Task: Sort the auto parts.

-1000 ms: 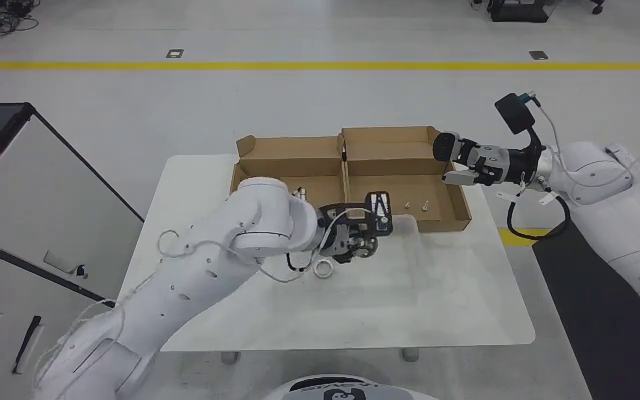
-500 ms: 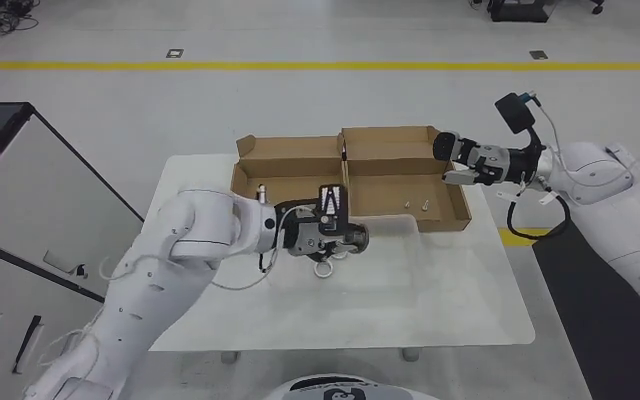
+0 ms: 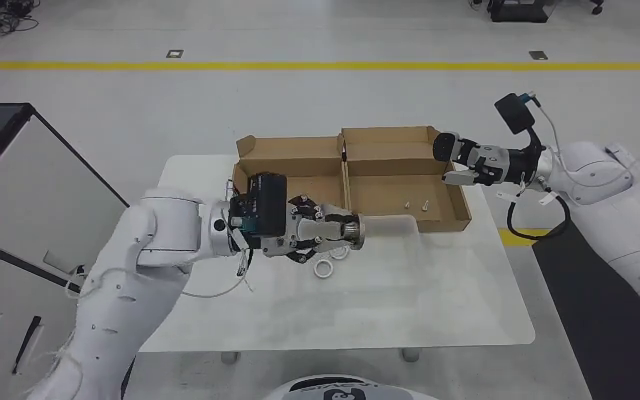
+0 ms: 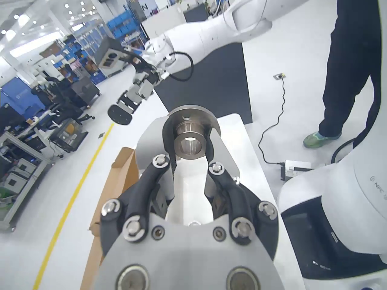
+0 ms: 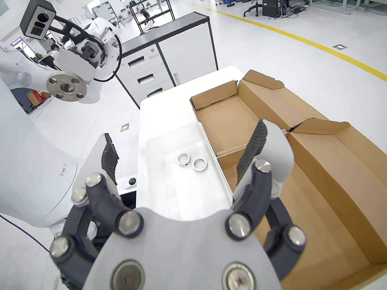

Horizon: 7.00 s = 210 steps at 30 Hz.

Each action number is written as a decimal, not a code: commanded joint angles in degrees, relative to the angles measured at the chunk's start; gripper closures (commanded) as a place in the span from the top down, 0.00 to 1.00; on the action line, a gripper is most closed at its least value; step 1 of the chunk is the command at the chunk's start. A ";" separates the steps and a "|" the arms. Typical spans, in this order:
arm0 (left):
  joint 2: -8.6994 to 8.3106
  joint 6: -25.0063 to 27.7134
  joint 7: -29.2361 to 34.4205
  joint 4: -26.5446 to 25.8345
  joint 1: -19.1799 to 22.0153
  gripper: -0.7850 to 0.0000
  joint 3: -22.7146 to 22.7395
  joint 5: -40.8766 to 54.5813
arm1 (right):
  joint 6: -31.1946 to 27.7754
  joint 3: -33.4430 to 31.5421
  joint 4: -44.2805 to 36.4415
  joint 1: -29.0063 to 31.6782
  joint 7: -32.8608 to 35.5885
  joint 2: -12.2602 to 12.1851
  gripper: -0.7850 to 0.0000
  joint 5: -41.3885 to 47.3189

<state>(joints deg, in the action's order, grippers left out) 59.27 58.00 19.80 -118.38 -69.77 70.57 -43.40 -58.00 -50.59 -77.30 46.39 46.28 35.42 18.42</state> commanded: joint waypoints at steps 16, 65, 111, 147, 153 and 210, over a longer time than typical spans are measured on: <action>-5.34 0.00 -56.96 1.37 -6.94 0.00 2.01 -31.23 | 0.00 0.00 0.00 0.00 0.00 0.00 1.00 0.00; -6.52 -2.38 -67.55 2.95 -9.29 0.00 2.83 -37.36 | 0.00 0.00 0.00 0.00 0.00 0.00 1.00 0.00; -5.77 -3.46 -69.55 0.01 -11.07 0.00 4.84 -28.74 | 0.00 0.00 0.00 0.00 0.00 0.00 1.00 0.00; -6.20 -4.46 -70.55 -0.18 -14.58 0.00 6.99 -26.46 | 0.00 0.00 0.00 0.00 0.00 0.00 1.00 0.00; -5.92 -6.42 -72.51 -1.48 -14.57 0.00 6.34 -19.70 | 0.00 0.00 0.00 0.00 0.00 0.00 1.00 0.00; 0.82 -24.71 -16.72 18.91 15.40 0.00 -17.59 -16.49 | 0.00 0.00 0.00 0.00 0.00 0.00 1.00 0.00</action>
<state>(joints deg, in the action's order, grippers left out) 60.00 33.50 2.69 -99.94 -54.58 53.19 -59.28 -58.00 -50.59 -77.30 46.39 46.28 35.42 18.42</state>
